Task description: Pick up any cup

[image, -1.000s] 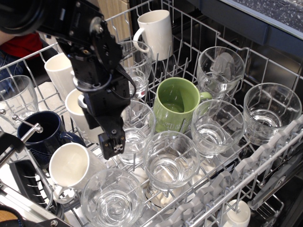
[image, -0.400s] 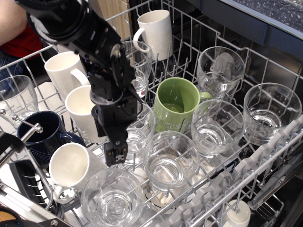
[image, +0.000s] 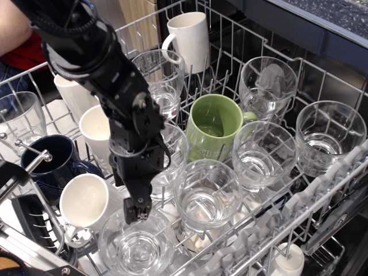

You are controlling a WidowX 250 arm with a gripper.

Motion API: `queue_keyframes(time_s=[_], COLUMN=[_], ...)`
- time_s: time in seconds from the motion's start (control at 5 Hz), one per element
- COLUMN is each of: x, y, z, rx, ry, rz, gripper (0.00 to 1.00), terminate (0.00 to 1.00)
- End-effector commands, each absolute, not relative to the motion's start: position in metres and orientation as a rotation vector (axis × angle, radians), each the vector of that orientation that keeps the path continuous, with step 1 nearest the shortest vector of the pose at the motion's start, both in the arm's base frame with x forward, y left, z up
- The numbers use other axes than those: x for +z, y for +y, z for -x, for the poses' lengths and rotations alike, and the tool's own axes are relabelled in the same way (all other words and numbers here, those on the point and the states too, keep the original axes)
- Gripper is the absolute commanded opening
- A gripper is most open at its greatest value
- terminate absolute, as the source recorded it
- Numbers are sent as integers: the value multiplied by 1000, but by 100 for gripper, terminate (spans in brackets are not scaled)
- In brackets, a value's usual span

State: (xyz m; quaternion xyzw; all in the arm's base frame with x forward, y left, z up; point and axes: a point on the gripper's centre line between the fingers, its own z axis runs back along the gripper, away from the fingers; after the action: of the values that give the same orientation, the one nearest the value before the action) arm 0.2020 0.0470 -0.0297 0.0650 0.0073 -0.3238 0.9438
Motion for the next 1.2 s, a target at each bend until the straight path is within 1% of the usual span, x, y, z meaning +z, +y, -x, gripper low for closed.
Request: queue_keyframes(time_s=[0.0,0.4,0.6,0.8,1.0], x=[-46,-65,-73,-75,-74], y=[43,39,45,47,48], z=[-201,-196,-207,-214,-212], rx=[-632,-609,-585,-554,-553], ry=[-7,-34,-47,-38,-48], rz=[-172,-205,-231,-239,-231], gripper=[100,100,100,0,0], terminate=[0,0,0,0,0])
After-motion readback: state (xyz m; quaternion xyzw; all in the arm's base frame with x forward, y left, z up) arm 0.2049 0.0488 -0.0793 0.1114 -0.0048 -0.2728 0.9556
